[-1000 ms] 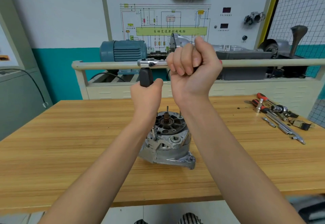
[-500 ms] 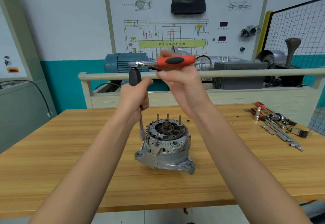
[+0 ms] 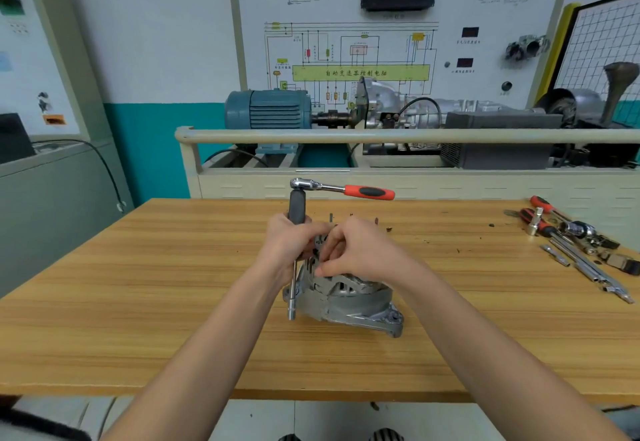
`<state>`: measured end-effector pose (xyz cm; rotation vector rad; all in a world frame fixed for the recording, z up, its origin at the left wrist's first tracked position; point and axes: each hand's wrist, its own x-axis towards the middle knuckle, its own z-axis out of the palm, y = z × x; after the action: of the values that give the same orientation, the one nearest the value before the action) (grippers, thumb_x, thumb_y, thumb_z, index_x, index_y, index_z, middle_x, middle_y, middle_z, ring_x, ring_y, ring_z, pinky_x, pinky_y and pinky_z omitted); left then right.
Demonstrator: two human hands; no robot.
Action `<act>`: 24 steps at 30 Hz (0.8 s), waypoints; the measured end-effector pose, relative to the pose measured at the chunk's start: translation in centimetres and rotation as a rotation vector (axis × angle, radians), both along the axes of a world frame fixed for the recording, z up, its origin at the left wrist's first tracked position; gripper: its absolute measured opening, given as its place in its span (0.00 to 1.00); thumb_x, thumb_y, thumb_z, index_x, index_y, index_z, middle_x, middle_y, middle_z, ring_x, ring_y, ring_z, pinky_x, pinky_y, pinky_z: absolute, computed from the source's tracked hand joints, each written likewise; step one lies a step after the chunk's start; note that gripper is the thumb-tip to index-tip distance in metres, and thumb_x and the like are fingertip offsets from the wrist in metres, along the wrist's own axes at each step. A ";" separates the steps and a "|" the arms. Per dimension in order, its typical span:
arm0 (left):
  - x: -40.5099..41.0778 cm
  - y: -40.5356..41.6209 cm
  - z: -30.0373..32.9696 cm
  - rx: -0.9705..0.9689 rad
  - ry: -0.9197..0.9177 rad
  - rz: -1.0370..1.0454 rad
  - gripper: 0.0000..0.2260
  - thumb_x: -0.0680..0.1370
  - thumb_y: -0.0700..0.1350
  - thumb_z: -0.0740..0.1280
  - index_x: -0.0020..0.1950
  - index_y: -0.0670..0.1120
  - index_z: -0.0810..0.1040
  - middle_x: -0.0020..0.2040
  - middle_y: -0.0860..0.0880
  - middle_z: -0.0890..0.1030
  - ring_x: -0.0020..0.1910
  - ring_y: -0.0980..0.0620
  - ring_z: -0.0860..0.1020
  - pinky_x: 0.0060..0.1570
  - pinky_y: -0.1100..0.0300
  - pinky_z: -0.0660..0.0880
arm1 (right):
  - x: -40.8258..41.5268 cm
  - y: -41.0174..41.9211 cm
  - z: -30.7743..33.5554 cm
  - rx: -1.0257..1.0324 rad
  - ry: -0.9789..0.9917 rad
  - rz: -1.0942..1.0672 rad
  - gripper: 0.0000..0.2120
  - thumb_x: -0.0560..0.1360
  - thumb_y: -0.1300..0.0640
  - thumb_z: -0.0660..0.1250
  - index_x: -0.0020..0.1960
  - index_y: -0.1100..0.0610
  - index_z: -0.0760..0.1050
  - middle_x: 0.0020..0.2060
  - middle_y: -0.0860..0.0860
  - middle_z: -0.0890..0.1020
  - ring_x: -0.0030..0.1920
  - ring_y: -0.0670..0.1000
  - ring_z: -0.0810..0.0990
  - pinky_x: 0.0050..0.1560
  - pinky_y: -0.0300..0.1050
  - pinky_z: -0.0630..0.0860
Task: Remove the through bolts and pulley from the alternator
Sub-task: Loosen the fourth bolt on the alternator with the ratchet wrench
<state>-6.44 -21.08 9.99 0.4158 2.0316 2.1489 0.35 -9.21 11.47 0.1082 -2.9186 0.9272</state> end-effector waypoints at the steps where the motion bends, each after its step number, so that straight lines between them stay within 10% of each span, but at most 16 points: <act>1: -0.1 0.1 -0.3 -0.010 0.010 -0.003 0.20 0.70 0.30 0.71 0.30 0.47 0.63 0.25 0.50 0.63 0.25 0.53 0.63 0.27 0.63 0.62 | -0.2 0.0 -0.1 0.010 0.011 -0.018 0.09 0.68 0.51 0.76 0.41 0.53 0.79 0.36 0.47 0.79 0.39 0.47 0.77 0.42 0.40 0.74; 9: -1.1 0.1 -2.0 -0.060 0.008 0.022 0.20 0.66 0.25 0.68 0.30 0.47 0.63 0.28 0.48 0.63 0.31 0.51 0.62 0.32 0.57 0.61 | -0.2 -0.9 -0.1 0.221 0.121 -0.023 0.02 0.71 0.55 0.73 0.42 0.53 0.82 0.34 0.45 0.79 0.41 0.48 0.81 0.40 0.37 0.74; 18: -1.4 -0.3 -2.6 -0.046 -0.032 -0.010 0.20 0.66 0.28 0.72 0.33 0.46 0.63 0.28 0.49 0.64 0.27 0.53 0.61 0.27 0.61 0.60 | 0.8 -0.7 0.5 0.058 0.209 -0.030 0.08 0.68 0.65 0.74 0.44 0.54 0.84 0.32 0.38 0.78 0.35 0.35 0.79 0.37 0.23 0.73; 24: -1.3 -0.4 -2.7 -0.041 -0.025 -0.019 0.20 0.69 0.31 0.73 0.32 0.46 0.64 0.28 0.49 0.64 0.25 0.54 0.62 0.24 0.63 0.60 | 1.1 -0.4 0.8 -0.031 0.293 -0.073 0.08 0.69 0.65 0.73 0.42 0.52 0.83 0.34 0.43 0.81 0.36 0.40 0.80 0.38 0.31 0.76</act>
<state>-7.75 -21.45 7.24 0.3983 2.0465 2.0869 1.42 -9.66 12.30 0.1228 -2.6211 0.8629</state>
